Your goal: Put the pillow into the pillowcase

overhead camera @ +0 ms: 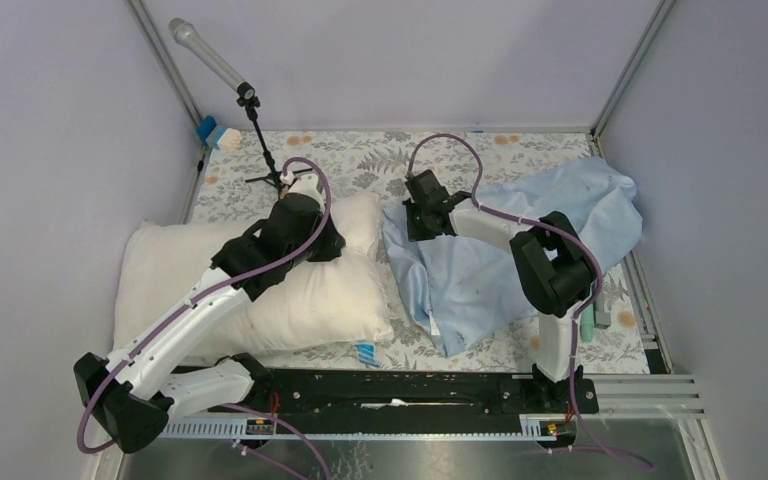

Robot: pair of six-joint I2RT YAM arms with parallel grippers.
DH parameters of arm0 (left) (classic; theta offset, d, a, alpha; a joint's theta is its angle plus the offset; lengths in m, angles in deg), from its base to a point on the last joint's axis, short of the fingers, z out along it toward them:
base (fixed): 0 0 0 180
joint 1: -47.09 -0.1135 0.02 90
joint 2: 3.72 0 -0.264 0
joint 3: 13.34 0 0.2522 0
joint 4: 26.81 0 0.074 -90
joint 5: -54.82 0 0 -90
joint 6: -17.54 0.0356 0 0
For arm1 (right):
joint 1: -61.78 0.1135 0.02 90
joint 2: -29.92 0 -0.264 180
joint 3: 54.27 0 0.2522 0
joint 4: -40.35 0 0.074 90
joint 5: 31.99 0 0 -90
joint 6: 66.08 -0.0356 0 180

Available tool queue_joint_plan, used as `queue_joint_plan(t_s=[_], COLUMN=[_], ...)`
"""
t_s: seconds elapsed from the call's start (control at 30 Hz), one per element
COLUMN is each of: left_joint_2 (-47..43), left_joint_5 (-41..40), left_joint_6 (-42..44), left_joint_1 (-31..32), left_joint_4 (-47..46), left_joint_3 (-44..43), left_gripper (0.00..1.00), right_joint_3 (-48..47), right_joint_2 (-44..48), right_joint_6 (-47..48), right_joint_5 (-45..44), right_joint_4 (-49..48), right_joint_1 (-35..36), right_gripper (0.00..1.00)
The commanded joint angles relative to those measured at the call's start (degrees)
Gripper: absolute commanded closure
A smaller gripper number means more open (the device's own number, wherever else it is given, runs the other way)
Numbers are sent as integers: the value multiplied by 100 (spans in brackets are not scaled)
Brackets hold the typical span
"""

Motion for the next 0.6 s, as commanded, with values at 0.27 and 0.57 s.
queue_joint_plan(t_s=[0.27, 0.57], left_joint_2=[233, 876], left_joint_5=[1438, 1534], left_joint_6=[-451, -826], left_joint_1=[555, 1267], left_joint_4=[-1511, -2107], left_joint_3=[166, 250], left_gripper=[100, 100], right_joint_3=[-88, 296], right_joint_2=[1469, 2184], right_joint_6=[-251, -245], right_joint_5=[-608, -742], right_joint_4=[456, 468], right_joint_1=[29, 24], right_gripper=[100, 100])
